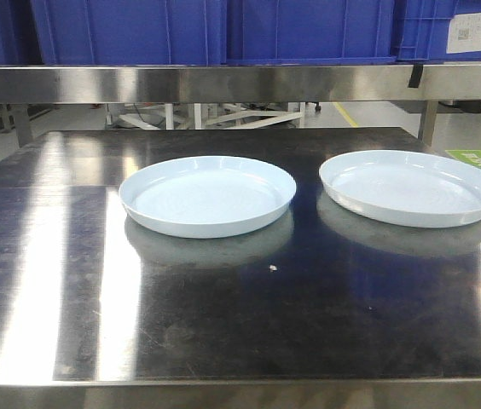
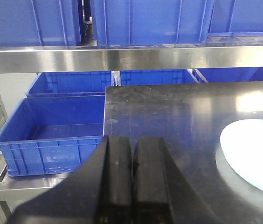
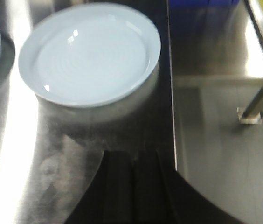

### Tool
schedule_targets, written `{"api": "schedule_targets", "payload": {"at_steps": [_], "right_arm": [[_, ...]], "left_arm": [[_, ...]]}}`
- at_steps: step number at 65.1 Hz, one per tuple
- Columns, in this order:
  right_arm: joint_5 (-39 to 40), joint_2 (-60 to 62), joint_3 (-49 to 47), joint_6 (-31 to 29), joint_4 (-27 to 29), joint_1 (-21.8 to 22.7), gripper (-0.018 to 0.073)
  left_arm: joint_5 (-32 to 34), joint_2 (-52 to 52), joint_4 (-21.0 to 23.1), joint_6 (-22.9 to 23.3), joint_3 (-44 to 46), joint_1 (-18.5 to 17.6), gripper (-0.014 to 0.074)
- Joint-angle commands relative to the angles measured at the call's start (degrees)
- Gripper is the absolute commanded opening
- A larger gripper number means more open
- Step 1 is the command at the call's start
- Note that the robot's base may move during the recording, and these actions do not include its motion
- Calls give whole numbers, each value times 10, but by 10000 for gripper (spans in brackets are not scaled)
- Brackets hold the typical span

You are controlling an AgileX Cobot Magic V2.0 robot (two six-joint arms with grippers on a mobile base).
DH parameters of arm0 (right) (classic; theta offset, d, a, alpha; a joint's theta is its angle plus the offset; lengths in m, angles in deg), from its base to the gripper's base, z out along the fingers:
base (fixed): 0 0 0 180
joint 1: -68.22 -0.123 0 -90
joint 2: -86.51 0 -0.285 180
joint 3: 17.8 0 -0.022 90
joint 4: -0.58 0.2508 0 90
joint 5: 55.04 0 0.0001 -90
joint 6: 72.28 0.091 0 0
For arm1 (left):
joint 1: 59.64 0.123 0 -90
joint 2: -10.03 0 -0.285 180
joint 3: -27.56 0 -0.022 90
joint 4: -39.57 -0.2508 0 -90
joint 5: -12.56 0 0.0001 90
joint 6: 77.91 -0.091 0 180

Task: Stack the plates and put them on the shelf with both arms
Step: 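Lower the right gripper onto the rim of the other light-blue plate and grasp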

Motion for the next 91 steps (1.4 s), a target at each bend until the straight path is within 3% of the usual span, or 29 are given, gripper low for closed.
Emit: {"api": "schedule_targets", "payload": {"at_steps": [1,37,44,52,63,91], "right_arm": [[2,-59,-65,0,3,3,48],[-261,-366,-426,19,5,11,55],[-319,-418,-499,35,5,25,92],[-369,-473,-573,38,5,38,208],[-394,-529,-633,38,5,44,343],[-399,-609,-666,38,-18,44,398]], "left_arm": [[50,2,0,3,17,1,83],[50,2,0,3,17,1,83],[50,2,0,3,17,1,83],[50,2,0,3,17,1,83],[50,2,0,3,17,1,83],[50,2,0,3,17,1,83]]}}
